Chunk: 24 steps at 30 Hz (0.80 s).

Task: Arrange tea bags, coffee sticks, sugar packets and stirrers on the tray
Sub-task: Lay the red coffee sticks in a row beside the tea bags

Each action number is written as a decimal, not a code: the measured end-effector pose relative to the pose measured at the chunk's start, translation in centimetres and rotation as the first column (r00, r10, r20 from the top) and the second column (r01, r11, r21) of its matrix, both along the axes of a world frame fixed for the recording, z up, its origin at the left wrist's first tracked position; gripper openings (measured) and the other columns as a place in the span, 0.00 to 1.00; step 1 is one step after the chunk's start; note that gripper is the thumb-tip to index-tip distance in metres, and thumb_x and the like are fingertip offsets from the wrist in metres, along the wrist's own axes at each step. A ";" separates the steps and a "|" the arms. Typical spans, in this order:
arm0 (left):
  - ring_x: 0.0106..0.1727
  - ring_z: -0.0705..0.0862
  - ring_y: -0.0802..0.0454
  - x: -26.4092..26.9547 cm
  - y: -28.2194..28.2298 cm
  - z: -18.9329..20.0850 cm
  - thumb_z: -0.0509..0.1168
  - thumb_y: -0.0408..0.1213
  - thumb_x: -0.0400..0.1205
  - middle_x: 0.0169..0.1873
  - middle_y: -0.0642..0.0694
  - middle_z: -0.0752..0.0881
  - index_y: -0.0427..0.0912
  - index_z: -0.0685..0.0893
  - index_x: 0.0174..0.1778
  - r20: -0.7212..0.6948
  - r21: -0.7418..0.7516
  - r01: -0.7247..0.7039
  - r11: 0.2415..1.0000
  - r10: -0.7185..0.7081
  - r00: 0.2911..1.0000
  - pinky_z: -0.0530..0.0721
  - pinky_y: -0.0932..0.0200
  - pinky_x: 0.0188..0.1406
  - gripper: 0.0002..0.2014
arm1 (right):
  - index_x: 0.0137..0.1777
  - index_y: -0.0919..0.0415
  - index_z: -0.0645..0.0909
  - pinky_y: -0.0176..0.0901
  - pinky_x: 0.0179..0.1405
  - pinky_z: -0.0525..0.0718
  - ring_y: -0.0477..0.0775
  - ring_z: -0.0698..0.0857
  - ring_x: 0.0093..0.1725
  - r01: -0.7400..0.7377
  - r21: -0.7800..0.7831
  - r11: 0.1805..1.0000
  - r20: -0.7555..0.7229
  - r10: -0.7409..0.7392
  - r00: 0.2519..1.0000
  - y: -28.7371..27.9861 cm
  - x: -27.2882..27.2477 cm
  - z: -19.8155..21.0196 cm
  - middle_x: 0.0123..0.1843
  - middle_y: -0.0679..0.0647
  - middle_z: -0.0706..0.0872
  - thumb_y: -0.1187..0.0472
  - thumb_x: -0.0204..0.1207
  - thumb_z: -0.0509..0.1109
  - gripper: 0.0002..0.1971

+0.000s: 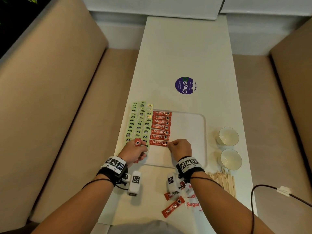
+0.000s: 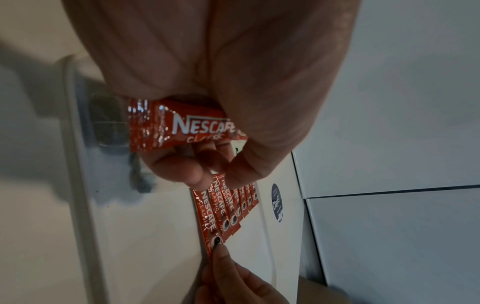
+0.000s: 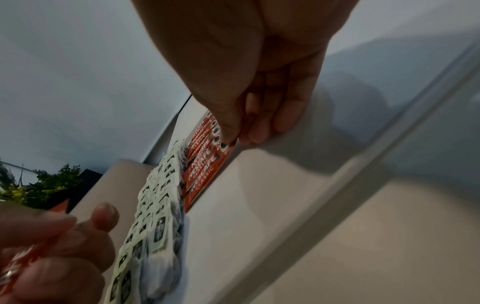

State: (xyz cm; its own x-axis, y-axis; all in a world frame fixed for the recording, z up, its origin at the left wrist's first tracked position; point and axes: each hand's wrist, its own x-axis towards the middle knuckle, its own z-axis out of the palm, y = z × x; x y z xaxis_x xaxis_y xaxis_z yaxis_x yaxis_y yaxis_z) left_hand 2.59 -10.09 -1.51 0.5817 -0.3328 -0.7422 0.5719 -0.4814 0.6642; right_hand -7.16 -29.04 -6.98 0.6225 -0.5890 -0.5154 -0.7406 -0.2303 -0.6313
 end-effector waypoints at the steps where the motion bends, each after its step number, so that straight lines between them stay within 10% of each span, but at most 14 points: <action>1: 0.25 0.79 0.50 0.0 0.0 -0.1 0.68 0.25 0.80 0.30 0.41 0.82 0.43 0.80 0.49 -0.002 0.001 0.005 1.000 -0.005 1.000 0.73 0.62 0.24 0.09 | 0.36 0.59 0.91 0.40 0.34 0.82 0.51 0.85 0.32 0.001 -0.002 1.000 -0.004 -0.001 1.000 0.0 0.0 0.0 0.31 0.49 0.88 0.50 0.79 0.75 0.15; 19: 0.30 0.77 0.48 0.2 0.2 -1.2 0.72 0.28 0.77 0.30 0.43 0.82 0.42 0.83 0.53 0.015 0.016 0.132 0.991 -0.132 0.991 0.74 0.57 0.29 0.11 | 0.30 0.66 0.86 0.43 0.31 0.79 0.54 0.78 0.25 0.040 -0.010 0.999 0.003 -0.040 0.999 0.0 -0.3 0.1 0.26 0.58 0.85 0.43 0.74 0.77 0.25; 24: 0.24 0.75 0.52 -0.3 -0.7 -0.4 0.73 0.32 0.79 0.27 0.45 0.81 0.44 0.82 0.58 0.047 0.043 0.356 0.933 -0.358 0.933 0.73 0.60 0.26 0.13 | 0.42 0.51 0.90 0.48 0.47 0.89 0.49 0.89 0.40 -0.113 0.097 0.989 0.230 0.088 0.969 0.4 -0.5 3.5 0.38 0.47 0.91 0.49 0.80 0.75 0.09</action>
